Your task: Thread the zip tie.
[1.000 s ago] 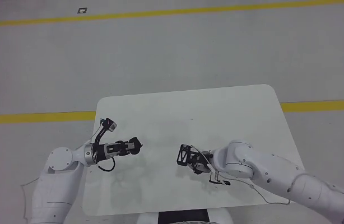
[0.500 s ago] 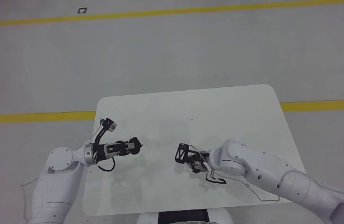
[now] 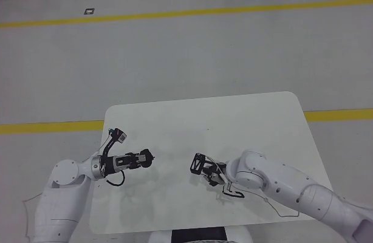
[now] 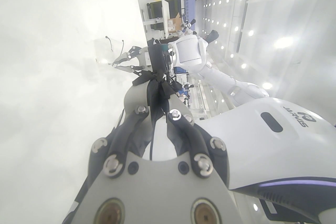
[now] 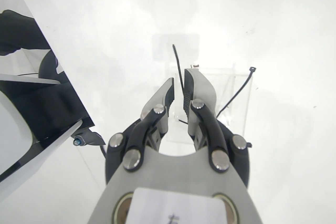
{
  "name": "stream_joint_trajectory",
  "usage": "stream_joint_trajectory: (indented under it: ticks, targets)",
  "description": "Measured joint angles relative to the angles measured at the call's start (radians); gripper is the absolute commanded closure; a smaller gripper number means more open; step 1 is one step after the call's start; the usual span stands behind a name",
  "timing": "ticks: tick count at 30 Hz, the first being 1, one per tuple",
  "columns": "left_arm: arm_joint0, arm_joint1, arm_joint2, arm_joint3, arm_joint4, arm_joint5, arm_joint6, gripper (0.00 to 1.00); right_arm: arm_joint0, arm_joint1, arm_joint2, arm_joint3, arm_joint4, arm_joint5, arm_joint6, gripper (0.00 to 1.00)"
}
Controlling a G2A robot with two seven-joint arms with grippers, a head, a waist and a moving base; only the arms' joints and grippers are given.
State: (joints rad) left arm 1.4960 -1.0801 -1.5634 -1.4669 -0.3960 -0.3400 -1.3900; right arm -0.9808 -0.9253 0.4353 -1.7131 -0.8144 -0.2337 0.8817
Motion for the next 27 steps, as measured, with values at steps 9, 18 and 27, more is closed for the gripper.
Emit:
stream_joint_trajectory:
  ticks: [9, 18, 27]
  targets:
    - [0.0, 0.0, 0.0, 0.0, 0.0, 0.0, 0.0, 1.0, -0.026, 0.001, 0.043, -0.012, -0.013, 0.018, 0.009, 0.84]
    - [0.0, 0.0, 0.0, 0.0, 0.0, 0.0, 0.0, 1.0, -0.081, 0.024, 0.107, -0.056, -0.035, 0.039, 0.035, 0.83]
    - [0.0, 0.0, 0.0, 0.0, 0.0, 0.0, 0.0, 1.0, -0.125, 0.027, 0.143, -0.088, -0.064, 0.115, 0.068, 0.8]
